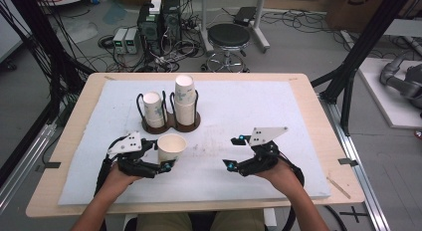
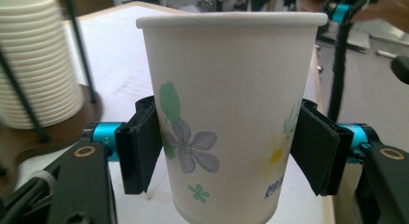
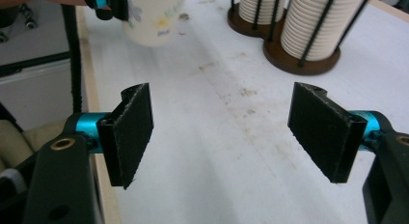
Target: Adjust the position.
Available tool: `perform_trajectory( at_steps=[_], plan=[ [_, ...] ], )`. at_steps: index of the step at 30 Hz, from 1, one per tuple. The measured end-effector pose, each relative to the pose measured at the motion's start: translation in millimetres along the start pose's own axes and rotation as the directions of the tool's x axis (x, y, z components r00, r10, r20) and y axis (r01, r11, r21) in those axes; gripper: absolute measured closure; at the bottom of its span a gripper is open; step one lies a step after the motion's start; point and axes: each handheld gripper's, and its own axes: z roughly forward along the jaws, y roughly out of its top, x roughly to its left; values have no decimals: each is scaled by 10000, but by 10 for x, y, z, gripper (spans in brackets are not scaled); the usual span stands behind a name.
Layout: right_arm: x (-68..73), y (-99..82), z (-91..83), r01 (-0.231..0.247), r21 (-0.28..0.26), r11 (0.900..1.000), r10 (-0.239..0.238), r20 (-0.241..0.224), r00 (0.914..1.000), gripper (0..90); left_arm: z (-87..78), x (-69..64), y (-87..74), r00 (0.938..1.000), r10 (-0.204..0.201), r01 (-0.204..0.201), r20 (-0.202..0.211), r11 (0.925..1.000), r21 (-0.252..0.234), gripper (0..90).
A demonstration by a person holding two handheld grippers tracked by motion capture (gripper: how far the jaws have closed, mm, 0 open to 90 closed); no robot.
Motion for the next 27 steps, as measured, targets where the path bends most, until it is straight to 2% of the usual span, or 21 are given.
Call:
perform_trajectory(
  at_steps=[6,13,17,21,27],
  plan=[
    [-66,-262,-53,-559,-404,9976,587,713,9957,248,-177,48,-49,9963,-45,-29,-859,9963,-861,318],
    [-120,-434,-158,-792,-885,9929,925,1582,9831,248,-383,105,-120,9862,107,-403,-1649,9833,-1774,318],
    [-126,-474,-205,-782,-1095,9909,996,2065,9734,243,-445,129,-164,9805,236,-633,-1953,9778,-1999,318],
    [-143,-517,-266,-854,-1403,9864,1194,2554,9594,228,-485,154,-204,9771,142,-612,-2124,9743,-2167,316],
    [-175,-518,-332,-1003,-1808,9784,1492,2819,9478,228,-536,205,-236,9758,-24,-510,-2185,9698,-2386,313]
  ],
)
